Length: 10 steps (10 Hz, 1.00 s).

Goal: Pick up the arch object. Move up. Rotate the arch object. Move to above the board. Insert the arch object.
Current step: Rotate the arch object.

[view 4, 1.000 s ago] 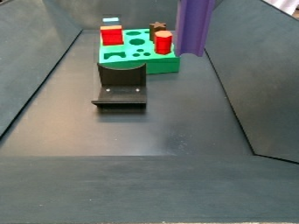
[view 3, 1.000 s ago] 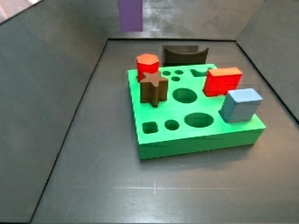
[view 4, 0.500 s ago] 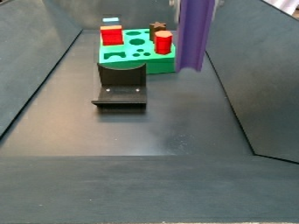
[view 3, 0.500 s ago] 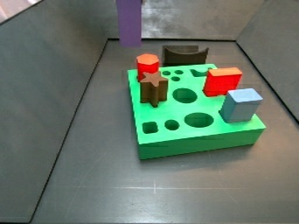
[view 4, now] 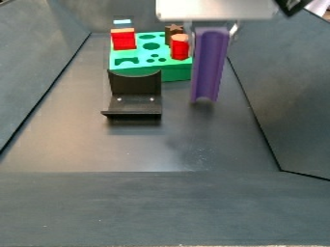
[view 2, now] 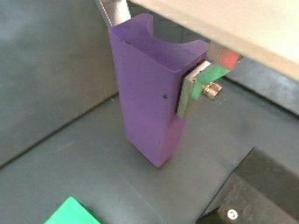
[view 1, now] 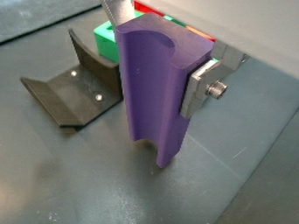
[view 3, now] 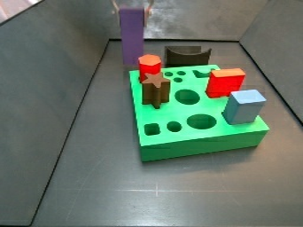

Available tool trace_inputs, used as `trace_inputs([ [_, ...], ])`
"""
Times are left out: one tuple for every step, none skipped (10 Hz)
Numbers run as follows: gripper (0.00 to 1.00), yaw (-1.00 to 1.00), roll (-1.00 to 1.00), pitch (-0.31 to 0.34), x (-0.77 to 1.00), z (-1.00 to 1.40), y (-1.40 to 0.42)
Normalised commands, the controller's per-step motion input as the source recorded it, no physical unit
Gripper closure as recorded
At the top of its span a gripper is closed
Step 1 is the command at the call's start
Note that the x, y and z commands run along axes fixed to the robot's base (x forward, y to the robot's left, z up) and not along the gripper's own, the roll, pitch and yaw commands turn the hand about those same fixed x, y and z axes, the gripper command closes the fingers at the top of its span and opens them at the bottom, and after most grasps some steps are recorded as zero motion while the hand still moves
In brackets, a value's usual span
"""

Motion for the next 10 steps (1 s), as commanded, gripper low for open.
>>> trace_inputs([
  [1.00,-0.06,-0.20,-0.056,0.02,-0.29,0.01],
  [1.00,-0.05,-0.20,-0.061,0.02,-0.08,0.01],
  [1.00,-0.05,-0.21,-0.046,-0.01,-0.06,0.01],
  [1.00,-0.05,-0.21,-0.045,-0.01,-0.06,0.01],
  [1.00,-0.05,-0.21,-0.045,-0.01,-0.06,0.01],
  [1.00,-0.05,-0.21,-0.045,-0.01,-0.06,0.01],
  [1.00,-0.05,-0.21,-0.045,-0.01,-0.06,0.01],
  [1.00,-0.05,-0.21,-0.045,-0.01,-0.06,0.01],
  [1.00,-0.05,-0.21,-0.045,-0.01,-0.06,0.01],
  [1.00,-0.05,-0.21,-0.045,-0.01,-0.06,0.01],
])
